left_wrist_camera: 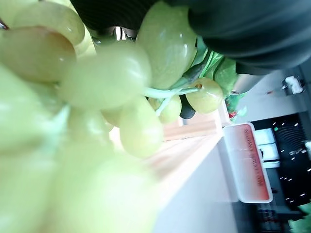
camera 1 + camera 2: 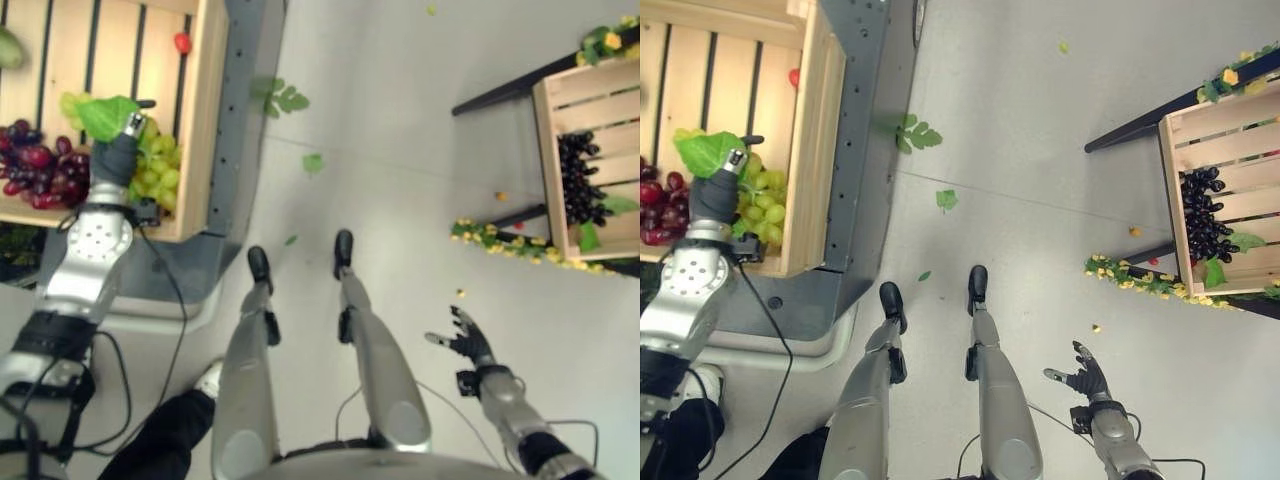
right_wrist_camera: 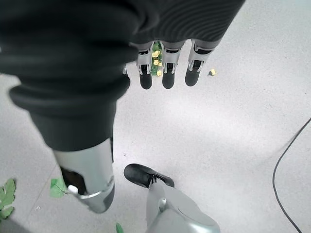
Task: Pick up the fruits from the basket on one side to the basket on the other side
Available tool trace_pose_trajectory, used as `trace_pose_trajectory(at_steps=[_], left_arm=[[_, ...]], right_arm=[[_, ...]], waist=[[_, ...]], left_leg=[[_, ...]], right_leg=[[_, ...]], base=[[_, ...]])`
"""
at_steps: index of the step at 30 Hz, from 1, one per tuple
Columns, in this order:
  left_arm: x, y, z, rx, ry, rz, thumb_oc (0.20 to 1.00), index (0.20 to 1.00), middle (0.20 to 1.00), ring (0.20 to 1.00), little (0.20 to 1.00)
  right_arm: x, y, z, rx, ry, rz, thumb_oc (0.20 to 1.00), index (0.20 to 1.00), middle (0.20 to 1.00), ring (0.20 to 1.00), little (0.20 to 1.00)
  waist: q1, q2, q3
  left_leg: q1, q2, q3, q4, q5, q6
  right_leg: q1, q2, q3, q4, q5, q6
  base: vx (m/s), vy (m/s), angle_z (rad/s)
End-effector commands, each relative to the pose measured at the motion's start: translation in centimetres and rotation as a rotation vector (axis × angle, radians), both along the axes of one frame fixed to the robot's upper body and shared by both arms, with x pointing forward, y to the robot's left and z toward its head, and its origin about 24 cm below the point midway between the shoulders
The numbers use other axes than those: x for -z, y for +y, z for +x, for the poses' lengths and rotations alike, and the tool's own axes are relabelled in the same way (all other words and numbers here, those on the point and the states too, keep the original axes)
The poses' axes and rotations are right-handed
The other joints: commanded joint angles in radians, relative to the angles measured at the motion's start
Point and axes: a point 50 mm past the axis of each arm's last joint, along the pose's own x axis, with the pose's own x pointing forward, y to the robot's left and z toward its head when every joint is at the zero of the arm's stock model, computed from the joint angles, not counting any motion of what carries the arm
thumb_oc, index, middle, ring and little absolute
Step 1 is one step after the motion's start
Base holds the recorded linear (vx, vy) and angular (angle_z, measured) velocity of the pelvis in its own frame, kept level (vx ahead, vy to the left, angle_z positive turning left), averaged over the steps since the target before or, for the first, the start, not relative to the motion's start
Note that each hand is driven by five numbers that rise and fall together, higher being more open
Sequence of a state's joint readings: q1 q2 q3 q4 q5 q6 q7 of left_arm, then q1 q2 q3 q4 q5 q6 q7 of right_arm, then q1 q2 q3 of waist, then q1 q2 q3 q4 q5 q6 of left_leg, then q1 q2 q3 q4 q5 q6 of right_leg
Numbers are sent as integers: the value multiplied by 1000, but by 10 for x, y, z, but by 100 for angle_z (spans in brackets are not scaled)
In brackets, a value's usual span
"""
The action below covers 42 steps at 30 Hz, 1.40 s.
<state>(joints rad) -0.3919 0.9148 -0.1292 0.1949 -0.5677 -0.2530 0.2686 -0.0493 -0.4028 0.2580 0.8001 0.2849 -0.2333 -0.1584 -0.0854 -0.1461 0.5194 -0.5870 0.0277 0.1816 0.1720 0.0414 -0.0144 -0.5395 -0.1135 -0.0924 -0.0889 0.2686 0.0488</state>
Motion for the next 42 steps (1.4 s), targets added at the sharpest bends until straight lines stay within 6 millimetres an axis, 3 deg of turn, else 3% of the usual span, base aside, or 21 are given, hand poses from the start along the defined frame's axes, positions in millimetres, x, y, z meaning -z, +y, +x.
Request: trace_pose_trajectory(at_steps=[1,15,24,25,28,29,35,36,38,42], left_arm=[[-24,-16,-11,153,-175,-119,200,200,200,200,200],[-19,-26,-25,331,-144,-205,200,200,200,200,200],[-21,-23,-22,379,-83,-164,200,200,200,200,200],[-24,-24,-21,404,-68,-142,200,200,200,200,200],[-26,-26,-20,418,-61,-136,200,200,200,200,200],[-30,-28,-18,441,-44,-102,200,200,200,200,200],[-35,-32,-16,469,-23,-68,200,200,200,200,200],[-36,-36,-15,485,-11,-57,200,200,200,200,200],[-35,-36,-15,485,-11,-57,200,200,200,200,200],[-29,-40,-13,504,25,-61,200,200,200,200,200]], right_arm=[[5,-25,-17,54,72,-61,1000,1000,1000,1000,1000],[19,-26,-25,4,196,-134,1000,1000,1000,1000,1000],[17,-13,-20,-138,195,-169,1000,1000,1000,1000,1000],[9,-5,-10,-190,144,-160,1000,1000,1000,1000,1000],[5,-1,-4,-215,115,-159,1000,1000,1000,1000,1000],[-9,8,8,-266,32,-142,1000,1000,1000,1000,1000],[-40,26,29,-351,-130,-115,1000,1000,1000,1000,1000],[-55,34,39,-390,-202,-110,1000,1000,1000,1000,1000],[-55,34,39,-389,-201,-110,1000,1000,1000,1000,1000],[-86,46,52,-444,-339,-78,1000,1000,1000,1000,1000]], waist=[[-3,88,-5],[23,148,-84],[33,177,-157],[35,186,-184],[35,188,-197],[37,192,-225],[40,194,-285],[42,194,-306],[42,194,-305],[46,193,-357]], left_leg=[[103,-60,-57,-191,62,-14],[252,-62,-65,-216,53,-19],[341,-53,-74,-226,45,-24],[374,-50,-76,-232,40,-27],[382,-48,-77,-234,43,-29],[413,-41,-77,-236,38,-32],[452,-30,-79,-243,35,-38],[469,-26,-81,-245,34,-40],[471,-26,-81,-246,33,-40],[510,-18,-82,-252,25,-43]], right_leg=[[71,17,-45,61,-96,92],[211,23,-56,59,-141,77],[290,32,-69,62,-178,66],[321,36,-73,62,-191,64],[327,38,-75,62,-192,63],[360,42,-76,62,-204,62],[403,49,-83,50,-213,61],[419,51,-87,49,-219,61],[421,51,-87,49,-219,61],[465,57,-93,39,-232,60]], base=[[0,0,0],[34,-15,3],[60,-25,5],[56,-29,0],[65,-33,5],[71,-34,4],[90,-40,5],[62,-29,4],[63,-21,4],[99,-28,1]])
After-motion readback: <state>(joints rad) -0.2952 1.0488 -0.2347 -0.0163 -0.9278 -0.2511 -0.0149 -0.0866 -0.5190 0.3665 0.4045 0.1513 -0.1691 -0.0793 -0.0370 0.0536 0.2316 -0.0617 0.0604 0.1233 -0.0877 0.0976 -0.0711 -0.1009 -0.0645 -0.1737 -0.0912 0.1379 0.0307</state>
